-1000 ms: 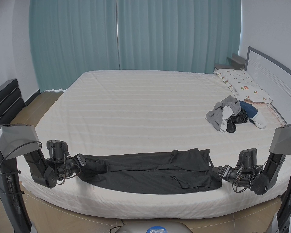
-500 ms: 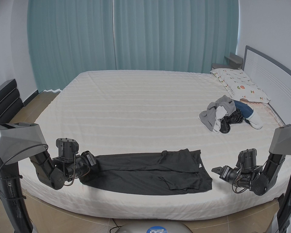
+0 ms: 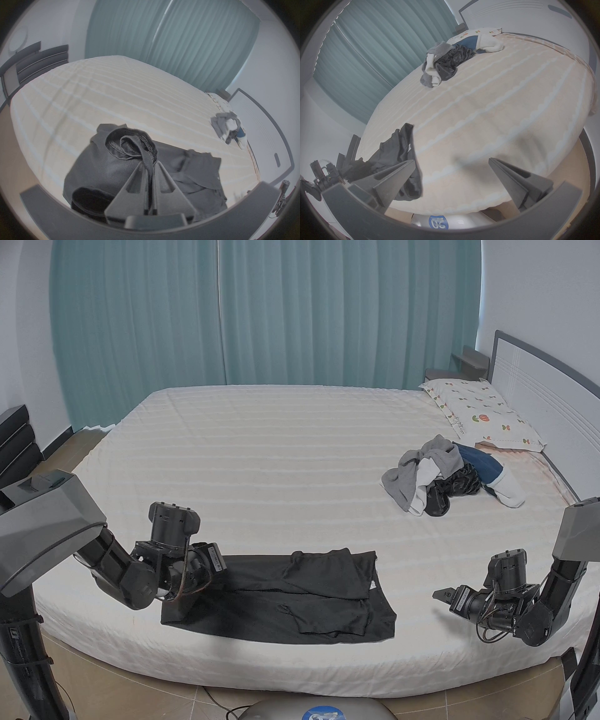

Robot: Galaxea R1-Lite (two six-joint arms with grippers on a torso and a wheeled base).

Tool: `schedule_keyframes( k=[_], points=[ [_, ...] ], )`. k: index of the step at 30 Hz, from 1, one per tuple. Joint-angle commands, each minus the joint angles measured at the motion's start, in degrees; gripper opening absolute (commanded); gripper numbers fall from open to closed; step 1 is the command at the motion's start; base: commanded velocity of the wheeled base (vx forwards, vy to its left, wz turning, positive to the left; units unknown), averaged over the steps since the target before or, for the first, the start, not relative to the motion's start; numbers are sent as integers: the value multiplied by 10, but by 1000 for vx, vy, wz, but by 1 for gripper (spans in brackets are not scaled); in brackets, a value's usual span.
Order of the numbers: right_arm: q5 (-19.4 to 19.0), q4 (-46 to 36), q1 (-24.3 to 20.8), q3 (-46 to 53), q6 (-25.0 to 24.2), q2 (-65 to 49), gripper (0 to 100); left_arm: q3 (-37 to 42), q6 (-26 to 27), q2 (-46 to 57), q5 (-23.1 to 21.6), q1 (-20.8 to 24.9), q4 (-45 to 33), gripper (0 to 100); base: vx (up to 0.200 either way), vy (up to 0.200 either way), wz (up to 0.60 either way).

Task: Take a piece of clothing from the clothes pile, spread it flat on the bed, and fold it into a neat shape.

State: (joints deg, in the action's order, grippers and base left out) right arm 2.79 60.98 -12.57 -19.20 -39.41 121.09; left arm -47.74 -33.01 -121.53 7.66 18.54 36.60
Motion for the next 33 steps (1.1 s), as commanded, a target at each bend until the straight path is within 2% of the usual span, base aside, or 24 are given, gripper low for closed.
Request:
schedule_keyframes(
  k=[1, 6, 16, 29, 30, 33],
  points=[
    [0, 0, -2, 2, 1, -2, 100, -57, -1, 1, 16, 51, -47, 0, 0, -200, 0],
    [1, 0, -2, 4, 2, -2, 100, -94, -11, -16, 17, 89, -80, 0, 0, -200, 0],
    [2, 0, -11, 7, 2, -1, 100, -188, -38, -92, 42, 132, -126, 0, 0, -200, 0],
    [2, 0, -15, 8, 2, 1, 100, -253, -69, -136, 54, 161, -158, 0, 0, 0, 0],
    [2, 0, -17, 8, 1, 2, 100, -261, -86, -136, 54, 161, -158, 100, 0, 0, 0],
    [2, 0, -18, 8, 1, 4, 100, -273, -105, -136, 54, 162, -161, 100, 0, 0, 0]
  ],
)
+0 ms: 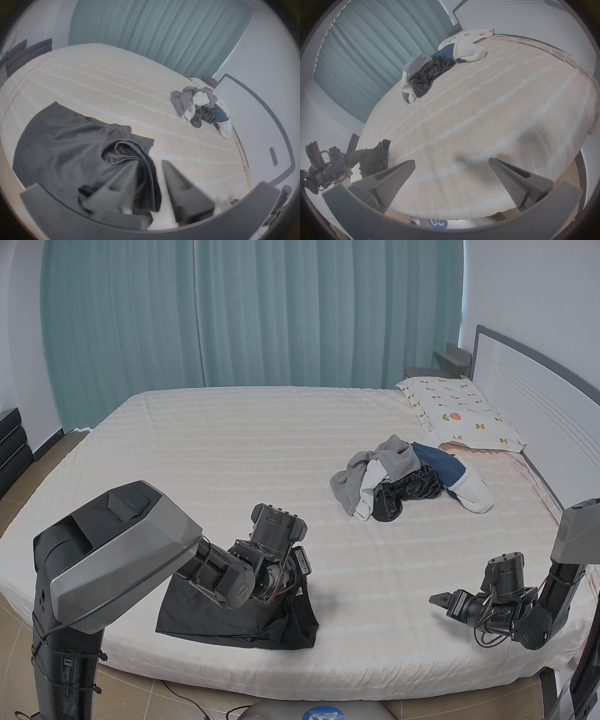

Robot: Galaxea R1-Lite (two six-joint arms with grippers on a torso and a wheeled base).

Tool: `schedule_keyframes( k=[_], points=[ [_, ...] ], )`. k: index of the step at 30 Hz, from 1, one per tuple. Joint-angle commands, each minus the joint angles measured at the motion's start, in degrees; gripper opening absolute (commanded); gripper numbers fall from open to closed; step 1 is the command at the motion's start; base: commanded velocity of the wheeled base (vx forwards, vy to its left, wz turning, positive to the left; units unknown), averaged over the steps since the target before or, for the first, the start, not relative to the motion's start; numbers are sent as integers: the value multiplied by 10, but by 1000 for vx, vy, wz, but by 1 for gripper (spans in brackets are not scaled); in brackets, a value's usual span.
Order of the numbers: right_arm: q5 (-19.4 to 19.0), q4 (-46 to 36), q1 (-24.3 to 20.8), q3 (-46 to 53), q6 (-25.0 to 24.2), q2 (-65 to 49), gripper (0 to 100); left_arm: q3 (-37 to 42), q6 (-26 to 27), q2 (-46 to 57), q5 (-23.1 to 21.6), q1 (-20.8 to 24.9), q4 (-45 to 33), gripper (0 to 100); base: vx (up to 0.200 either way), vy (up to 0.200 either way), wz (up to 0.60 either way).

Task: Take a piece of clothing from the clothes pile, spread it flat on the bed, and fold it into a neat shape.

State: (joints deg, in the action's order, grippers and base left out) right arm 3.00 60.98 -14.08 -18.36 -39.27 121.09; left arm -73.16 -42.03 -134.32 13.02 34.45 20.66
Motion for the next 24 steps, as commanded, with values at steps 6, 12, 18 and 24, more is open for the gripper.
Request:
schedule_keyframes(
  k=[6, 12, 18, 24],
  points=[
    [1, 0, -7, 0, 0, 7, 100, -6, -31, 11, 0, 6, -3, 100, 0, 0, 0],
    [1, 0, -7, 0, -1, 6, 100, 20, -33, 55, -1, 0, -2, 100, 0, 0, 0],
    [1, 0, -10, 0, -3, 6, 100, 134, -76, 129, -10, -50, 20, 100, 0, 0, 0],
    [1, 0, -10, 1, -3, 6, 100, 232, -142, 175, -63, -100, 74, 100, 0, 0, 0]
  ],
)
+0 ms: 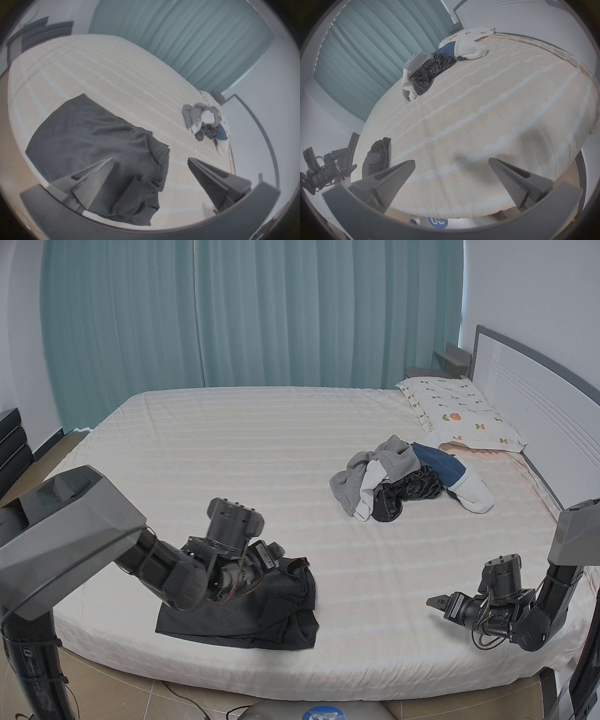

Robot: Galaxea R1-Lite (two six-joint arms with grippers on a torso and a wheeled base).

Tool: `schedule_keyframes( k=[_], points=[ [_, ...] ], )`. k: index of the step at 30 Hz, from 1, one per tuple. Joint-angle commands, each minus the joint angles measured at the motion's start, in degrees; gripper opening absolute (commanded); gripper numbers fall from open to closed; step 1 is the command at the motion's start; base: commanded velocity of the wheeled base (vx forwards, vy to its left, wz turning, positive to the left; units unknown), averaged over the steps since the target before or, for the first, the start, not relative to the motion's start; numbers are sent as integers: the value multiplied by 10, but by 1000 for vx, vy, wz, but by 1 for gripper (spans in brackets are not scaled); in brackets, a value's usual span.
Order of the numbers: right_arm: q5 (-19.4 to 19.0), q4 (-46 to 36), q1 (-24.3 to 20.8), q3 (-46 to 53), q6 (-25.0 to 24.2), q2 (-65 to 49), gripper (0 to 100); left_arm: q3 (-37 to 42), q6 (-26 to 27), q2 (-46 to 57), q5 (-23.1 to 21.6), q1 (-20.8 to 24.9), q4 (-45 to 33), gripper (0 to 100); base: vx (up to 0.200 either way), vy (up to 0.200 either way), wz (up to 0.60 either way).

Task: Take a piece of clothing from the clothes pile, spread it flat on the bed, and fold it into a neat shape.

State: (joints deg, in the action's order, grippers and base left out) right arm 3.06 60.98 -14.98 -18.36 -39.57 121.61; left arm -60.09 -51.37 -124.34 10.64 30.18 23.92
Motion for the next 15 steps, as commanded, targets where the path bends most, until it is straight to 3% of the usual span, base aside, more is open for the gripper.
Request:
schedule_keyframes(
  k=[1, 7, 12, 15],
  points=[
    [-1, 0, -2, 2, -1, -1, 100, 117, -55, 79, -48, -69, 50, 100, 0, 0, 0],
    [-1, 11, -1, 3, -2, -5, 100, 202, -120, 82, -117, -132, 135, 100, 0, 0, 0],
    [2, 45, -10, 6, -2, 4, 100, 225, -125, 66, -203, -181, 179, 100, 0, 200, 0],
    [4, 48, -17, 6, -3, 6, 100, 225, -125, 33, -215, -195, 183, 100, 0, 200, 0]
  ],
)
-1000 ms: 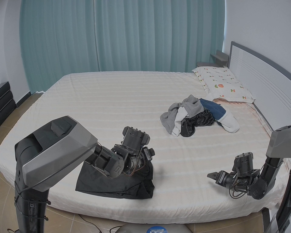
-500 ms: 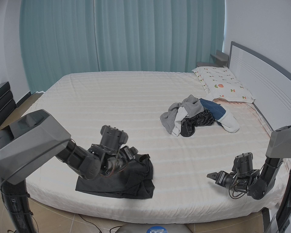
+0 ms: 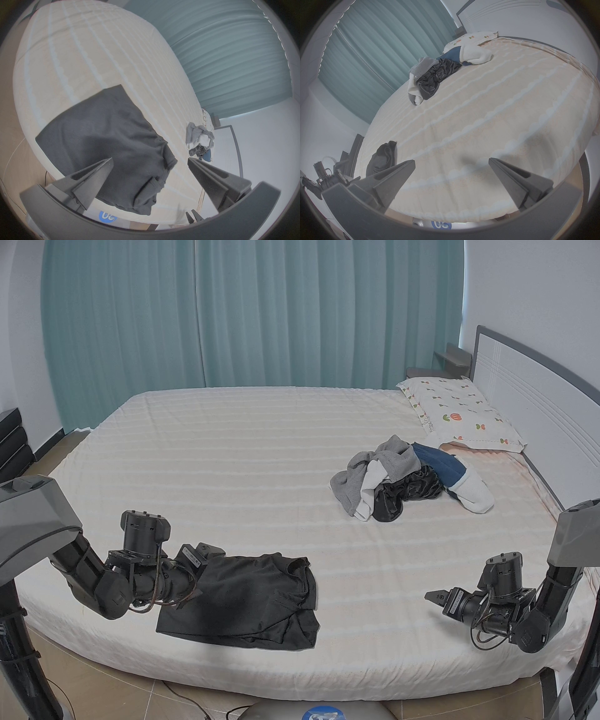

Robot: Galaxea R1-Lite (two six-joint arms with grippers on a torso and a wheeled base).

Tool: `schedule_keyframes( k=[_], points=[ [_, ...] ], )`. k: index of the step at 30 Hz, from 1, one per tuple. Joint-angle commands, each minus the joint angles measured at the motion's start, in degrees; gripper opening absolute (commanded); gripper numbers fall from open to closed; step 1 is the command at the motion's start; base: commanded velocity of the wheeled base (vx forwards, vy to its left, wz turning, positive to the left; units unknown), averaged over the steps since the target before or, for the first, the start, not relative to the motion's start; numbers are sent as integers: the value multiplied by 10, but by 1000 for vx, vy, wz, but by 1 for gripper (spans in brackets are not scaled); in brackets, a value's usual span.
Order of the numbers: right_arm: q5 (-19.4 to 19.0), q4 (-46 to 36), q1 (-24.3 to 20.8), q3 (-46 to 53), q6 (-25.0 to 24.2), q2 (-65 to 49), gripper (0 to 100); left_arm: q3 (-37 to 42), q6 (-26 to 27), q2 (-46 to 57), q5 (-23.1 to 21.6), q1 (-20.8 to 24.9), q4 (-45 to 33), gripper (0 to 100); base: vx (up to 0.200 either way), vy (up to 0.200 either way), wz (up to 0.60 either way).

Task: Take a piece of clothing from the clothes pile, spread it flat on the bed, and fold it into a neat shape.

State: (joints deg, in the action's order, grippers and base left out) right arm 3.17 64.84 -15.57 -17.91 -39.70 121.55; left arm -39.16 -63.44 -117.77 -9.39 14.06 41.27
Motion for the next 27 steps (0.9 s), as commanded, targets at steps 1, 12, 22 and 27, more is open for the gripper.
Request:
schedule_keyframes(
  k=[1, 12, 22, 27],
  points=[
    [3, 10, -15, 2, -2, 8, 100, 15, -3, -47, -15, -37, 13, 100, 0, 200, 0],
    [3, 25, -19, -7, -2, 25, 100, 17, -5, -62, -9, -33, 41, 100, 0, 200, 0],
    [5, 31, -53, -17, -11, 27, 100, 16, -5, -61, -10, -33, 40, 100, 0, 200, 0],
    [6, 49, -75, -27, -20, 41, 100, 16, -6, -60, -13, -34, 40, 100, 0, 200, 0]
  ],
)
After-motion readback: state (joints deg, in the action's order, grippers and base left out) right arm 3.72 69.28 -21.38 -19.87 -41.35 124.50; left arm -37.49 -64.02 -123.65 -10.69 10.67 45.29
